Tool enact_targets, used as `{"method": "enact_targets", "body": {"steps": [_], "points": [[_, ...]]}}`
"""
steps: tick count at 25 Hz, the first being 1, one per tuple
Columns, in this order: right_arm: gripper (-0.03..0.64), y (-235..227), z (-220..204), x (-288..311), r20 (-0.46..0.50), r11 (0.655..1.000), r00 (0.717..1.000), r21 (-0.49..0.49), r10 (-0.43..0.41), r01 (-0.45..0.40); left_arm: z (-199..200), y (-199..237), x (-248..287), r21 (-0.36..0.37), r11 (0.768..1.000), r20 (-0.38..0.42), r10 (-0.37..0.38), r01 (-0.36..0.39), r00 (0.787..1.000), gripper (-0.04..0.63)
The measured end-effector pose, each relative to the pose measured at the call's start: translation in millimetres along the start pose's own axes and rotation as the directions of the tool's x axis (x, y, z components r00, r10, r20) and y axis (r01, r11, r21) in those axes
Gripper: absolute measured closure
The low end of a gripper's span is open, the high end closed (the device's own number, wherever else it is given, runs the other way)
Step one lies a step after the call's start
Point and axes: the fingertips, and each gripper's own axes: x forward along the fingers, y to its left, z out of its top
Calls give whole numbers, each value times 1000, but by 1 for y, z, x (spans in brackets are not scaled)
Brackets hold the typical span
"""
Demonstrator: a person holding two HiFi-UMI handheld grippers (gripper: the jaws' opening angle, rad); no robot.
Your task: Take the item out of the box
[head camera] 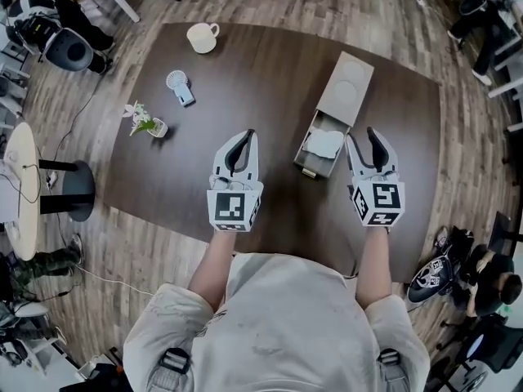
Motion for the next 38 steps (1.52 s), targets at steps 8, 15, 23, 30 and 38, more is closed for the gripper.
{"method": "enact_targets", "body": {"steps": [8,15,23,30,38], "points": [[416,16,-44,37,-150,997,986,-26,74,-79,-36,-8,4,-15,999,-67,-38,37,997,592],[417,27,-82,59,-297,991,948,-34,115,-130,-62,-17,-1,-42,996,-124,-84,80,989,592],[415,45,-115,76,-461,963,871,-109,171,-246,-75,-18,0,-68,993,-147,-101,91,984,592],[416,67,-148,83,-617,898,755,-175,219,-403,-82,-9,2,-72,994,-162,-91,80,983,592],[426,62,-170,87,-716,860,689,-278,110,-427,-89,-7,5,-84,994,-169,-86,72,982,592]]}}
